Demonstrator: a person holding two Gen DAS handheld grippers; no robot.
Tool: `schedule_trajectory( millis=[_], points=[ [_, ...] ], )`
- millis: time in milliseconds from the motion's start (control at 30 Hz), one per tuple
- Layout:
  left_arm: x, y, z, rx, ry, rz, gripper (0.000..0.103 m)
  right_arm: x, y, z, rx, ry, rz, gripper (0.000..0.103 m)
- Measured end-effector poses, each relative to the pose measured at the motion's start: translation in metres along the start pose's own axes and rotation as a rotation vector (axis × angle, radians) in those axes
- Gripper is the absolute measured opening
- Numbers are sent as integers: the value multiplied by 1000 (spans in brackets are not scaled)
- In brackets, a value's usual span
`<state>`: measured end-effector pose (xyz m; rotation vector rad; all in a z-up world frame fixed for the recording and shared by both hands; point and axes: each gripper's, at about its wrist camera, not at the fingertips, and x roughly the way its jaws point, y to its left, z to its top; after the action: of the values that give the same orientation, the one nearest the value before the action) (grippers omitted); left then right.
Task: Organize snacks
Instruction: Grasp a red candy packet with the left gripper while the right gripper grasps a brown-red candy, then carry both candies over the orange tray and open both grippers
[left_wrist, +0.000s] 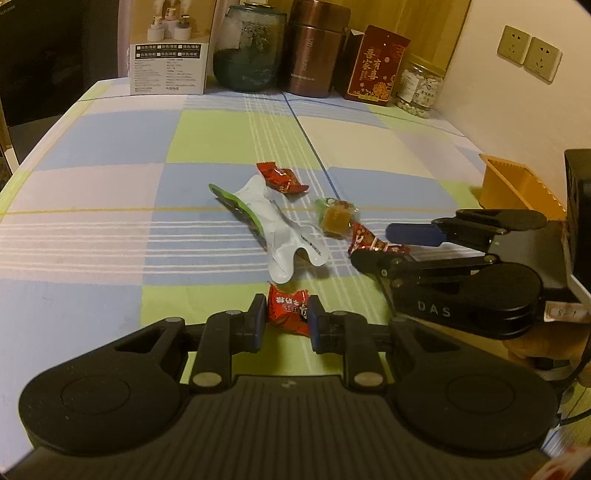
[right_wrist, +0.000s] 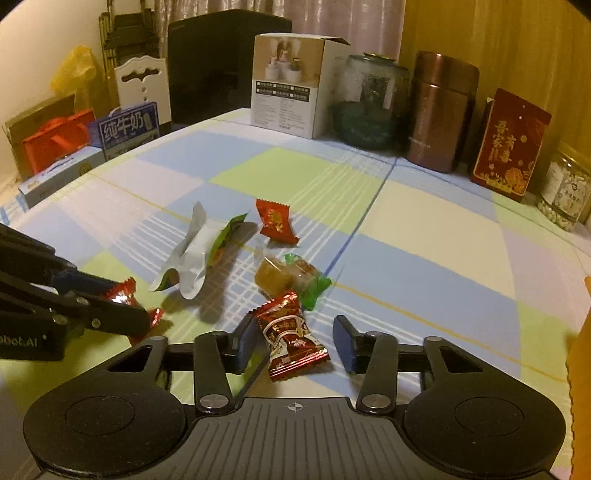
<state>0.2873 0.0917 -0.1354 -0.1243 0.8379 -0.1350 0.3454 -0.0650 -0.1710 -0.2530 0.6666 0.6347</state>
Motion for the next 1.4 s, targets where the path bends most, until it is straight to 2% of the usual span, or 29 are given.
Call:
schedule_trajectory(
  millis=[33, 67, 400, 533, 633, 1000, 1133, 1400],
  points=[
    [0, -1, -1, 3, 1, 0, 20, -1, 1, 0, -4, 1, -6, 30],
    [1, -2, -1, 5, 3, 0, 20, -1, 1, 0, -10, 4, -13, 26],
    [-7, -10, 1, 39, -16, 1, 20, -26, 13, -6, 41, 38, -23, 24],
    [-19, -16, 1, 50, -27, 13, 20, -47, 11, -6, 151, 23, -62, 24],
    [-34, -21, 1, 38, -43, 9, 20, -69, 14, -11, 245, 21, -84, 24],
    [-110, -60, -7, 39, -89, -1, 20, -176, 20, -19, 441, -40, -180, 24],
    [-136, -76, -13, 17, -109, -16, 20, -211, 22, -20, 465, -67, -205, 24],
    [-169, -113, -22, 55, -133, -56, 20, -269, 19, -36, 508, -92, -262, 24]
  ],
)
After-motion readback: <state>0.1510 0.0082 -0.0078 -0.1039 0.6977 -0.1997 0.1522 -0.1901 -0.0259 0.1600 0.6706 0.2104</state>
